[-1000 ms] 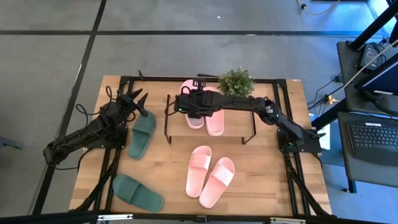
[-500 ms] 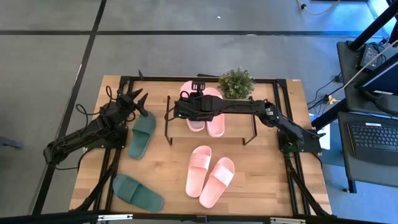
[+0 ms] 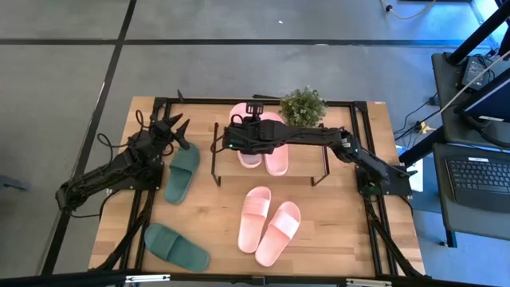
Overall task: Pick and place slides into the shelf
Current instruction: Put the pink slide on the shelf
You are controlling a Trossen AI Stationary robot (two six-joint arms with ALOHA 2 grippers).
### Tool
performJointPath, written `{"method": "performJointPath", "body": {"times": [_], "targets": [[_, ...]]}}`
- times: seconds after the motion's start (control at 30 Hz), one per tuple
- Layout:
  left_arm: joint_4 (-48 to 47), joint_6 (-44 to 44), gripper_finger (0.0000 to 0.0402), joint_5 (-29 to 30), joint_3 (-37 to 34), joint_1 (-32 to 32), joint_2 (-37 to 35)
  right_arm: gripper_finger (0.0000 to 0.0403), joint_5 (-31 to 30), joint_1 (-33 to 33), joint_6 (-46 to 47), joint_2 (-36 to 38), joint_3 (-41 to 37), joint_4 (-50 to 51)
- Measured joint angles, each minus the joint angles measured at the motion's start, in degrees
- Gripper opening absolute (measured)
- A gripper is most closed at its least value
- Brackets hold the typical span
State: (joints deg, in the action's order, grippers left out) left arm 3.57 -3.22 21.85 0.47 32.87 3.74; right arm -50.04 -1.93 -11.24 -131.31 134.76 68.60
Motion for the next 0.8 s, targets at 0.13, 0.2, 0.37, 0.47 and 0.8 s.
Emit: {"method": "performJointPath", "body": {"times": [0.13, 0.2, 0.37, 0.47, 0.8], "targets": [[0.0, 0.0, 0.0159, 0.0, 0.0, 0.0, 0.0, 0.0012, 0.5, 0.0, 2.4, 0.8, 0.2, 1.5], [0.0, 0.0, 0.0159, 0.0, 0.0, 0.0, 0.0, 0.0012, 0.6, 0.1, 3.5, 0.9, 0.2, 2.8], [0.0, 0.0, 0.0159, 0.0, 0.0, 0.0, 0.0, 0.0012, 2.0, 0.8, 5.5, 0.9, 0.1, 4.7], [0.0, 0.0, 0.0159, 0.0, 0.0, 0.0, 0.0, 0.0012, 2.7, 1.4, 6.1, 0.9, 0.1, 4.8], [0.0, 0.0, 0.0159, 0.0, 0.0, 0.0, 0.0, 0.0012, 2.8, 1.4, 7.2, 0.9, 0.1, 4.8]]}}
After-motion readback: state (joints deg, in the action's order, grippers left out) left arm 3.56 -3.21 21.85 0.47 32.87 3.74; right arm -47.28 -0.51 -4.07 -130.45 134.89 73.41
